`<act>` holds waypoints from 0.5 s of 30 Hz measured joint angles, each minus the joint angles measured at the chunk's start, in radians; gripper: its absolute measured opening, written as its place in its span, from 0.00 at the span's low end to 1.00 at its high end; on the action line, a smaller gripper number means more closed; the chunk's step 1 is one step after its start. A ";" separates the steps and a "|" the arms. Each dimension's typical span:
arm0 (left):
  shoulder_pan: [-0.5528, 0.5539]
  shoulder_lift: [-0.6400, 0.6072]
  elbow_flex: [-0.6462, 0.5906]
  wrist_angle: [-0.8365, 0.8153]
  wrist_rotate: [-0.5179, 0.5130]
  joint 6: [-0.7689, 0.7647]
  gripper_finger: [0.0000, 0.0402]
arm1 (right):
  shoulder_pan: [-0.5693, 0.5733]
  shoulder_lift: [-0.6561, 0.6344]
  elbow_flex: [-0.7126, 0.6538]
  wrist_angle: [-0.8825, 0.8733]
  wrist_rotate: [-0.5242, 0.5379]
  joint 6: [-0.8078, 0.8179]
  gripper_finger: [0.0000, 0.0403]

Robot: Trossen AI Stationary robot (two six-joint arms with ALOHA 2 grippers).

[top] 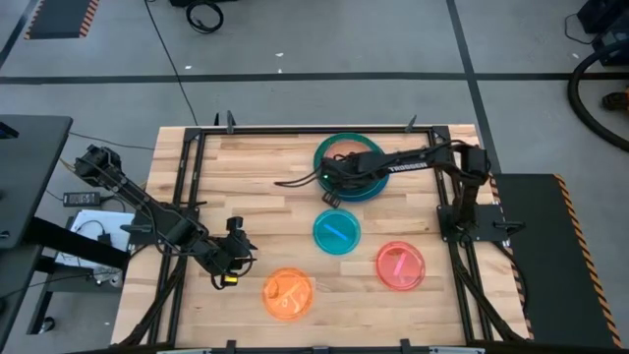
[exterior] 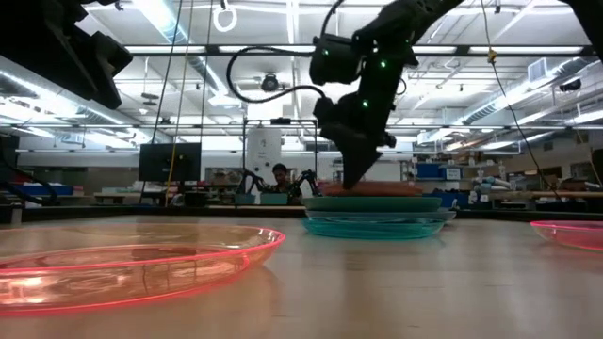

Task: Stack plastic plates
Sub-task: Stack the brown plate on top of the dark green plate

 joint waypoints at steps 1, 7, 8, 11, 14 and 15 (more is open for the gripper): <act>0.000 0.000 0.000 0.000 0.000 0.000 0.35 | -0.004 0.000 -0.018 0.020 -0.015 -0.008 0.04; 0.000 0.000 0.000 0.000 0.000 0.000 0.35 | -0.021 0.001 -0.048 0.061 -0.051 -0.002 0.04; 0.000 0.000 0.000 0.000 0.000 0.000 0.35 | -0.021 0.001 -0.048 0.061 -0.051 -0.002 0.05; 0.000 0.000 0.000 0.000 0.000 -0.002 0.35 | -0.021 0.001 -0.048 0.062 -0.049 -0.003 0.08; 0.000 0.000 0.000 0.000 0.000 -0.002 0.35 | -0.021 0.001 -0.048 0.062 -0.046 -0.002 0.12; 0.000 0.000 0.000 0.000 0.000 -0.002 0.35 | -0.021 0.001 -0.048 0.062 -0.046 -0.002 0.14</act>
